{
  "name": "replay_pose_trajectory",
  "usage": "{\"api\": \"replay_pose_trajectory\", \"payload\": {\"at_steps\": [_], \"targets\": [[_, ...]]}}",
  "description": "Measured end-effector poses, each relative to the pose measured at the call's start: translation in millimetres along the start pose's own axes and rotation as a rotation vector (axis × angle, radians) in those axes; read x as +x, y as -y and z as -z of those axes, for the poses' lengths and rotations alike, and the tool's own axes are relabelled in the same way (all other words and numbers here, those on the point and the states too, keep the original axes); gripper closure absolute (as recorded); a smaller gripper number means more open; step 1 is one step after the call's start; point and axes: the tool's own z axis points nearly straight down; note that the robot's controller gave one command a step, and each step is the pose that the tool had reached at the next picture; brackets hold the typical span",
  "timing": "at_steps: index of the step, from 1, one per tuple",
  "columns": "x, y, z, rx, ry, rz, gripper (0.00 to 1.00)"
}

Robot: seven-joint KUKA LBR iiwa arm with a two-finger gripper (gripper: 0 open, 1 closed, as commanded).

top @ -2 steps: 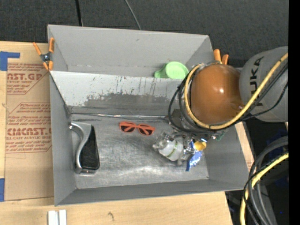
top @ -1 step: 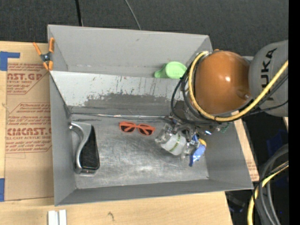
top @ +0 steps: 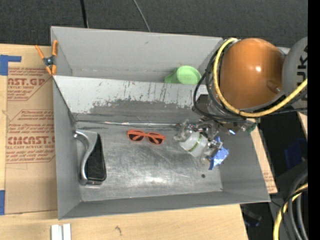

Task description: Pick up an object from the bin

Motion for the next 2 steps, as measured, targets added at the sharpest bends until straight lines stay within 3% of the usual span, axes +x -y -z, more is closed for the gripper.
{"api": "replay_pose_trajectory", "payload": {"at_steps": [1, 2], "targets": [[2.7, 3.2, 11.6, 0.002, 0.001, 0.018, 1.00], [-2.1, -5.7, -23.1, 0.012, 0.006, 0.125, 1.00]]}}
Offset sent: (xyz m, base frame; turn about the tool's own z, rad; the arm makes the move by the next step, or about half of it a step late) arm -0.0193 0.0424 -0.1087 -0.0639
